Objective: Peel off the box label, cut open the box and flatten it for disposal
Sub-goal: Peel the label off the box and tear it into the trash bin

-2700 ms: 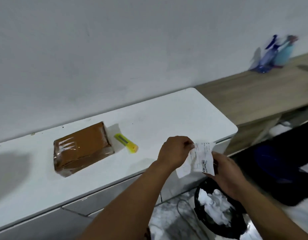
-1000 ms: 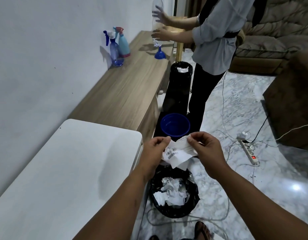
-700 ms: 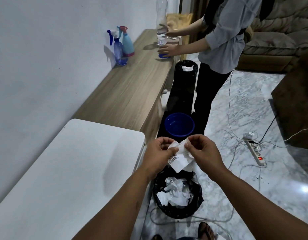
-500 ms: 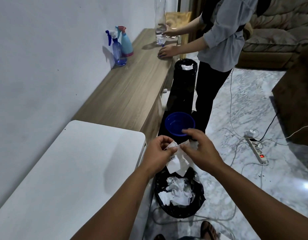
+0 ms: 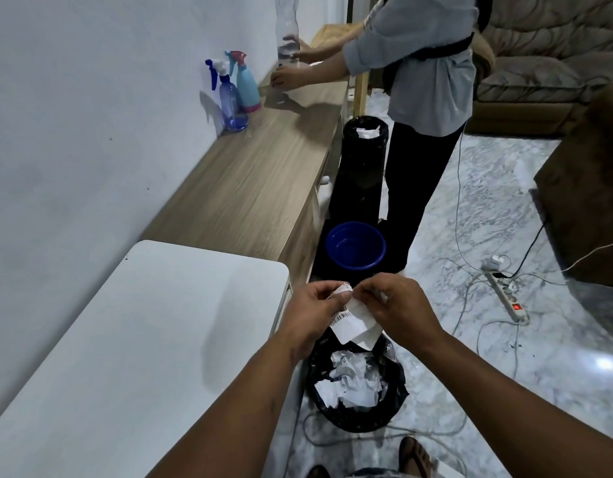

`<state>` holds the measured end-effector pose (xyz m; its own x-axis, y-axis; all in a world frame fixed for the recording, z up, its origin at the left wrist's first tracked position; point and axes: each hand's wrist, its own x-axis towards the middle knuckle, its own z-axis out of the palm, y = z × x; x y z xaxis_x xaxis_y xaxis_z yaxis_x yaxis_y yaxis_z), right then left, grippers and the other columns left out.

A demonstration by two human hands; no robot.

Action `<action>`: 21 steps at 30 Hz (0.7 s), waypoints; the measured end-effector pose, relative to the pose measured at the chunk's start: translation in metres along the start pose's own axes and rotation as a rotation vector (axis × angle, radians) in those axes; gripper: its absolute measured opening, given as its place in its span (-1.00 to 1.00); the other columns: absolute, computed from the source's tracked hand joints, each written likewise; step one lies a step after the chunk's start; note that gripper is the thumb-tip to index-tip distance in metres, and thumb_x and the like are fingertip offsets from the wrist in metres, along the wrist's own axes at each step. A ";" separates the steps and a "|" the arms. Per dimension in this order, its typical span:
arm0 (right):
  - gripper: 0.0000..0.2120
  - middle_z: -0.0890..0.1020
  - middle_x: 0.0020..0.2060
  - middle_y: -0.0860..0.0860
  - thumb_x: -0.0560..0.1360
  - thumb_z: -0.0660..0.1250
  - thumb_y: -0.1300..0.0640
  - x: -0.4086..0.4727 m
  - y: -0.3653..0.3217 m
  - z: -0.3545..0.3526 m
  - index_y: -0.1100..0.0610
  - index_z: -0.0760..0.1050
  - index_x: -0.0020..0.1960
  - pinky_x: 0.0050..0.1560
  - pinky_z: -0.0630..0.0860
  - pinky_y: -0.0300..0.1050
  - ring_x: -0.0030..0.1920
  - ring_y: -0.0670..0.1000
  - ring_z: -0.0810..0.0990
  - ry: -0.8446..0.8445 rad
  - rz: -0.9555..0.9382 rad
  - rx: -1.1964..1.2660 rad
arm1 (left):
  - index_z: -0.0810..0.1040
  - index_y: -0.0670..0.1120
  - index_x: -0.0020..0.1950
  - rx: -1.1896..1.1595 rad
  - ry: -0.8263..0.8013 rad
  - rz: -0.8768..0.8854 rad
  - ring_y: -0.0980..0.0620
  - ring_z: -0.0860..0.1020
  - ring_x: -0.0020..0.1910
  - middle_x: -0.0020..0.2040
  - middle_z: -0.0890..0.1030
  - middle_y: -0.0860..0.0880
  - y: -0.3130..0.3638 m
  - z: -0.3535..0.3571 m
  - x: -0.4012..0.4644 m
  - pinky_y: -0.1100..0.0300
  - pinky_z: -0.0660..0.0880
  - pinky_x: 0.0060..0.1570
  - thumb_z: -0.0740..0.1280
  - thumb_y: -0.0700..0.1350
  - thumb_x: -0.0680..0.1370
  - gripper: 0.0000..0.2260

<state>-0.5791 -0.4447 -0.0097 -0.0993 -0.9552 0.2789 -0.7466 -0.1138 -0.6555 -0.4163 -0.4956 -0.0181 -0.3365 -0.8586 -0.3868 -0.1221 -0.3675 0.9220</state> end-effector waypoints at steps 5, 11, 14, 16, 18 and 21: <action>-0.91 0.66 -0.21 -0.18 0.47 0.45 0.04 0.002 0.001 0.000 0.00 0.68 -0.05 -0.18 0.49 -0.35 -0.19 -0.21 0.60 -0.058 0.023 0.048 | 0.71 -0.08 -0.03 0.010 0.029 0.029 0.15 0.62 -0.20 -0.15 0.72 -0.01 -0.002 -0.002 0.001 0.25 0.55 -0.10 0.47 -0.18 0.55 -0.96; -0.98 0.67 -0.22 -0.07 0.45 0.45 0.20 -0.001 -0.008 0.004 0.11 0.65 -0.14 -0.25 0.55 -0.23 -0.22 -0.08 0.62 -0.004 -0.198 -0.099 | 0.65 -0.14 -0.08 -0.184 0.073 -0.176 0.11 0.62 -0.28 -0.23 0.67 -0.05 -0.004 0.009 0.008 0.31 0.55 -0.27 0.38 -0.30 0.58 -0.90; -0.96 0.65 -0.20 -0.04 0.48 0.39 0.20 -0.007 -0.018 0.006 0.13 0.62 -0.13 -0.23 0.45 -0.30 -0.20 -0.09 0.56 -0.056 -0.310 -0.123 | 0.68 -0.14 -0.05 -0.263 0.176 -0.245 0.00 0.64 -0.19 -0.15 0.70 -0.11 -0.005 0.002 0.018 0.17 0.57 -0.20 0.42 -0.29 0.56 -0.92; -0.96 0.64 -0.21 -0.10 0.48 0.41 0.21 -0.012 -0.026 0.004 0.10 0.61 -0.14 -0.19 0.46 -0.33 -0.20 -0.18 0.55 -0.057 -0.243 0.006 | 0.70 -0.10 -0.05 -0.225 0.261 -0.212 -0.05 0.66 -0.14 -0.10 0.72 -0.12 -0.007 -0.007 0.026 0.10 0.58 -0.15 0.46 -0.22 0.53 -0.96; -0.89 0.64 -0.26 -0.19 0.45 0.47 0.21 -0.016 -0.030 -0.005 0.02 0.62 -0.15 -0.19 0.48 -0.38 -0.21 -0.19 0.60 0.017 -0.049 0.219 | 0.71 -0.08 -0.09 -0.177 0.318 -0.175 -0.06 0.67 -0.11 -0.11 0.73 -0.09 -0.007 -0.014 0.029 0.04 0.62 -0.05 0.49 -0.18 0.52 -0.98; -0.87 0.68 -0.28 -0.17 0.45 0.47 0.20 -0.017 -0.030 -0.024 -0.02 0.62 -0.16 -0.24 0.56 -0.29 -0.25 -0.12 0.64 0.156 0.212 0.505 | 0.69 -0.13 -0.03 -0.161 0.407 -0.146 0.00 0.64 -0.24 -0.15 0.70 -0.08 -0.010 -0.022 0.030 0.18 0.59 -0.23 0.46 -0.19 0.55 -0.96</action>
<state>-0.5708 -0.4184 0.0223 -0.3373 -0.9240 0.1802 -0.2962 -0.0775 -0.9520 -0.4049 -0.5252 -0.0395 0.0711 -0.8526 -0.5177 0.0165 -0.5180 0.8552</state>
